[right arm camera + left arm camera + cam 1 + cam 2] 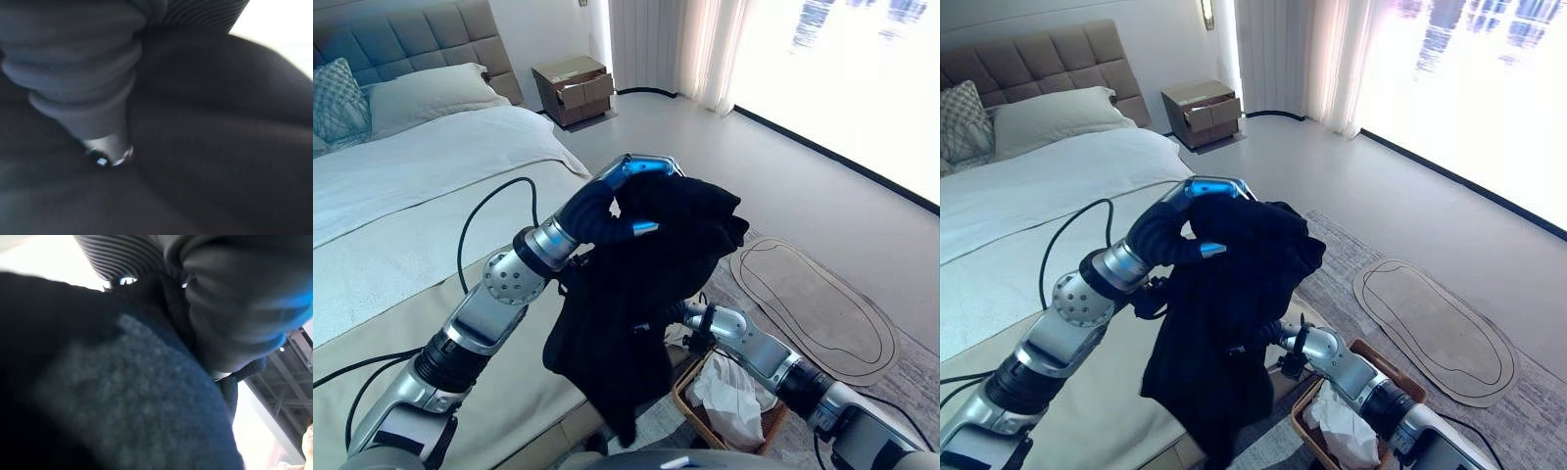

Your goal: Pick up clothes into the bucket

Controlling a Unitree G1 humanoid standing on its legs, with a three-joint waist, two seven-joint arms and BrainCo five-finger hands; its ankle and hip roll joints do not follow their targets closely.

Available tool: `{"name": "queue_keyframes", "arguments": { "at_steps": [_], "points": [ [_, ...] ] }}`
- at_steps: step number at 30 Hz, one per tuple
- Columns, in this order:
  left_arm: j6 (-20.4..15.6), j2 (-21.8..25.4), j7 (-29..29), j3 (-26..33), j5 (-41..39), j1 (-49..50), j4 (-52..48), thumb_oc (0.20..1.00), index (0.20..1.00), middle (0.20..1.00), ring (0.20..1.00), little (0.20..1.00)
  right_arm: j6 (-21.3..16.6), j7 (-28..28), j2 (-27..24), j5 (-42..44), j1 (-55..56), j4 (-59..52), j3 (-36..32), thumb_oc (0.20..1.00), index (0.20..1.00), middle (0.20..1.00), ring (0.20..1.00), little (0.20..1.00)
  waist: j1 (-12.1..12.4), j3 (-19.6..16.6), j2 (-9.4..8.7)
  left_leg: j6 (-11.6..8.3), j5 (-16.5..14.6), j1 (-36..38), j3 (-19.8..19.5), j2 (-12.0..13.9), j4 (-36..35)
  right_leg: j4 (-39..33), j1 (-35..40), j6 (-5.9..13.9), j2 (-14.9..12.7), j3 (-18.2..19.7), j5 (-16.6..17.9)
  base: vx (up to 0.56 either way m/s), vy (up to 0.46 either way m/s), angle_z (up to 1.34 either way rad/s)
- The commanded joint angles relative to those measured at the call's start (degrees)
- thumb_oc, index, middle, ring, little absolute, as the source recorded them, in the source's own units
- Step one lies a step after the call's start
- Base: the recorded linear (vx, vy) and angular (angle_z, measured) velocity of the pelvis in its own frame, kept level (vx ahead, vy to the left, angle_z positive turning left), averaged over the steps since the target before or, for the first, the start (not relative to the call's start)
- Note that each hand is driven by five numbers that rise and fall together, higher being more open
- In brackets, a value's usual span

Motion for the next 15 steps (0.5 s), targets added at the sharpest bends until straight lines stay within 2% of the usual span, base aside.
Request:
{"name": "queue_keyframes", "arguments": {
  "at_steps": [1, 5, 15],
  "points": [
    [-2.9, -1.6, 1.8, 1.0, -2.8, -6.6, -2.7, 0.200, 0.200, 0.200, 0.200, 0.200, -1.0, -1.4, 1.0, -2.0, -0.2, -0.8, -1.0, 0.200, 0.200, 0.200, 0.200, 0.200, 1.4, -2.3, -2.96, -1.44, 1.4, -0.4, 0.0, 1.8, -1.5, 2.0, 0.5, 6.02, -5.0, 0.5, 0.8, 0.00, 0.000, 0.00],
    [-2.9, -2.8, 3.0, 3.5, -2.5, -3.6, -2.4, 0.200, 0.200, 0.200, 0.200, 0.200, -1.7, -5.4, 2.6, -1.2, 5.1, 0.7, -7.3, 0.200, 0.200, 0.200, 0.200, 0.200, 1.0, -2.8, -2.88, -1.29, 1.2, -0.1, 0.3, 1.8, -1.5, 1.8, 0.8, 6.14, -5.2, 0.5, 1.0, 0.00, 0.000, 0.00],
    [-3.1, -3.4, 6.6, 9.8, -1.6, 6.1, -0.2, 0.200, 0.200, 0.200, 0.200, 0.200, -4.4, -10.6, 7.7, 11.4, 17.9, -0.9, -20.4, 0.200, 0.200, 0.200, 0.200, 0.200, -0.8, -3.1, -2.47, -0.97, 0.8, 0.5, 1.1, 1.6, -1.4, 1.7, 0.6, 6.10, -5.2, 1.2, 1.2, 0.00, 0.002, -0.01]
  ]
}}
